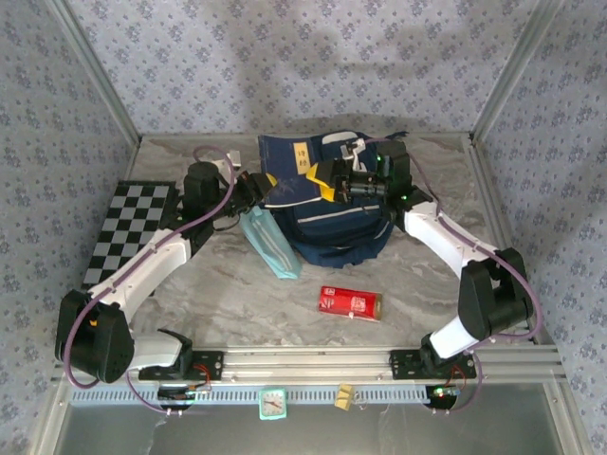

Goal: Pack books, pencil case, and school supplies into a backpack

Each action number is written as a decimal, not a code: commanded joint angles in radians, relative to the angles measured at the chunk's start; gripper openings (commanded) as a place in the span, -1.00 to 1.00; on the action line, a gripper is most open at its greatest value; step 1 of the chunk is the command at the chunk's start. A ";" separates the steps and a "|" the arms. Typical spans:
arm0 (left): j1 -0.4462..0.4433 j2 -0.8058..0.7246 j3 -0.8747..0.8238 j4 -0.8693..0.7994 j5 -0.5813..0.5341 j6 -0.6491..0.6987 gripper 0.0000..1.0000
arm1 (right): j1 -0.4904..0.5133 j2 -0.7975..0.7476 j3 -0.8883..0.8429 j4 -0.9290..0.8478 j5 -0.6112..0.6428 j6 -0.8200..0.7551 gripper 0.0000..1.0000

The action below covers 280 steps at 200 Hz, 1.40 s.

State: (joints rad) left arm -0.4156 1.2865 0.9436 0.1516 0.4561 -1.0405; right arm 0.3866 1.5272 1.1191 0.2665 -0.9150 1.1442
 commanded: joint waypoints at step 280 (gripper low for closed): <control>-0.358 0.446 0.411 -0.440 -0.227 1.190 0.32 | -0.343 -0.410 -0.063 -1.062 0.431 -0.575 -1.00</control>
State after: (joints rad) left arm -0.7395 1.6653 1.2686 -0.2493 0.2348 -0.0174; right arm 0.0853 1.1706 1.0790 -0.7170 -0.5301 0.6083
